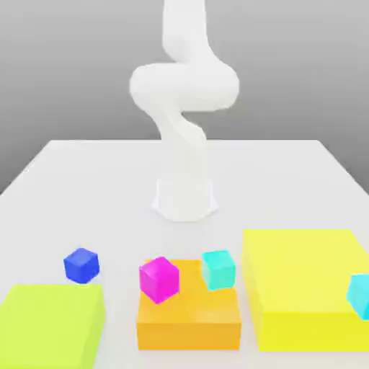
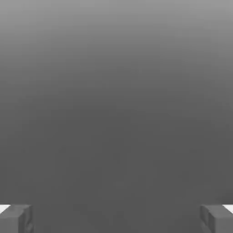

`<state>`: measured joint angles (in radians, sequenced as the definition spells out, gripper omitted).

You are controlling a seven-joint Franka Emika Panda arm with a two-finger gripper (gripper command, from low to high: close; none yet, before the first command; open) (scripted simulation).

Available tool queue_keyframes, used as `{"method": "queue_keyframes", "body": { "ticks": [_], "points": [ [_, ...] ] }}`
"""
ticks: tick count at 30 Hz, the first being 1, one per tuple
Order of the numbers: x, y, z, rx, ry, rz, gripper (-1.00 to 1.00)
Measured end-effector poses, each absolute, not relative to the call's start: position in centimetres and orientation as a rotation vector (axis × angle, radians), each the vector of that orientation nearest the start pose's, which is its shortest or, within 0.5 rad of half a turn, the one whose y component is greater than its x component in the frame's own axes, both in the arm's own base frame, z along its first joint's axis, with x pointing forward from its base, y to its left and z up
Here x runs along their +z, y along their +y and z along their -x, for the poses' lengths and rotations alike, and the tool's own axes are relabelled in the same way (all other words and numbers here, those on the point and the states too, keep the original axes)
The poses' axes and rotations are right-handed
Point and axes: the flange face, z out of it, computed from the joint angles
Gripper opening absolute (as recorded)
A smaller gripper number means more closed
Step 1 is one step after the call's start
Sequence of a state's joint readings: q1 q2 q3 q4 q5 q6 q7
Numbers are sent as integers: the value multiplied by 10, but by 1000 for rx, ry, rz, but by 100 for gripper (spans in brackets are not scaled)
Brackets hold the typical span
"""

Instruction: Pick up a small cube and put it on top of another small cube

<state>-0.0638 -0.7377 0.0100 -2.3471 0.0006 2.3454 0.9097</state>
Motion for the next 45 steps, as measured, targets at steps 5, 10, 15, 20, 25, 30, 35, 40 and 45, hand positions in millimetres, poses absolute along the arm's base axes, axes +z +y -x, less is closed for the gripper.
{"method": "queue_keyframes", "body": {
  "ticks": [5, 10, 15, 20, 25, 30, 35, 40, 45],
  "points": [
    [581, -65, -407, -777, 1676, 2206, 0],
    [492, -114, -416, -613, 2069, 1960, 0],
    [404, -159, -401, -450, 2424, 1643, 0],
    [321, -194, -366, -288, 2728, 1261, 0],
    [246, -214, -316, -127, 2969, 823, 0],
    [189, -220, -272, 10, 3094, 443, 0],
    [154, -215, -275, 38, 3084, 437, 0],
    [129, -216, -270, 9, 3105, 438, -100],
    [127, -216, -270, 2, 3106, 438, -100]
  ]
}}
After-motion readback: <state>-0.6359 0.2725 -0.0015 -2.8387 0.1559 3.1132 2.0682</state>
